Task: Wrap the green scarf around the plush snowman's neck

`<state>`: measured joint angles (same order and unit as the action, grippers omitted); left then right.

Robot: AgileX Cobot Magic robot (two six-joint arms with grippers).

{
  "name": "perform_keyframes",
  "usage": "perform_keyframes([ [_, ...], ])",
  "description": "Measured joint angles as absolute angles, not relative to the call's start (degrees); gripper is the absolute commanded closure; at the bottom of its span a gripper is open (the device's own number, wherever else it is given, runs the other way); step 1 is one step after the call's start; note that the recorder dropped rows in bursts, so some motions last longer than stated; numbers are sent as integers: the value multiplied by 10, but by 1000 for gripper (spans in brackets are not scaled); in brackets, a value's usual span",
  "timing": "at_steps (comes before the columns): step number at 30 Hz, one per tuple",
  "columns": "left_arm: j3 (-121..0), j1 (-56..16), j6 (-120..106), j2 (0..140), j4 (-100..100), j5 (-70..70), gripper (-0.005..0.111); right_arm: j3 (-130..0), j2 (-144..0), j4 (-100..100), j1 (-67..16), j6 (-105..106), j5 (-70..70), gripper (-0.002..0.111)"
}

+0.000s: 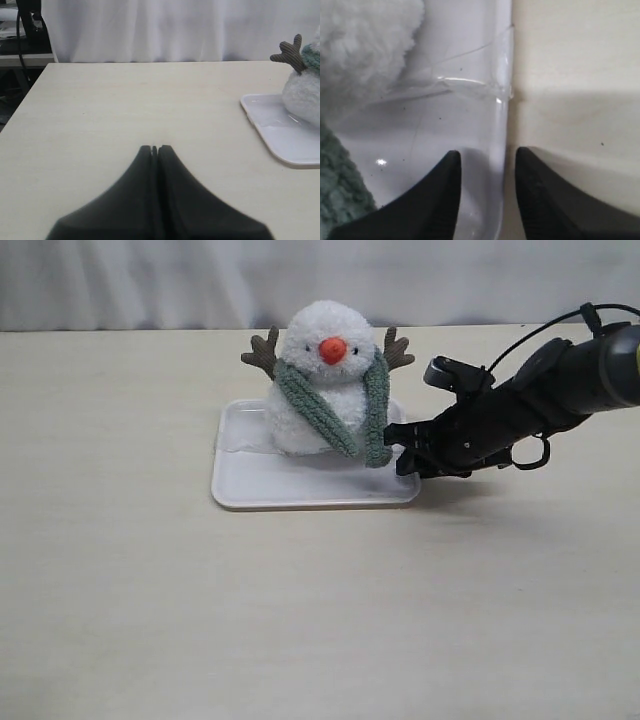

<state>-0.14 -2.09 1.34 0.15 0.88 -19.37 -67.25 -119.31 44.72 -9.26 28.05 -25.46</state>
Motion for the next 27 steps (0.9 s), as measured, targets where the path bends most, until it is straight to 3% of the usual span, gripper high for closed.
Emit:
perform_keyframes([
  [18, -1, -21, 13, 1, 9, -194, 107, -672, -1066, 359, -114, 302, -299, 64],
  [22, -1, -21, 13, 1, 9, -194, 107, -672, -1063, 359, -152, 317, -272, 58],
  [27, -1, -21, 13, 1, 9, -194, 107, -672, -1065, 359, -186, 295, -184, 58],
])
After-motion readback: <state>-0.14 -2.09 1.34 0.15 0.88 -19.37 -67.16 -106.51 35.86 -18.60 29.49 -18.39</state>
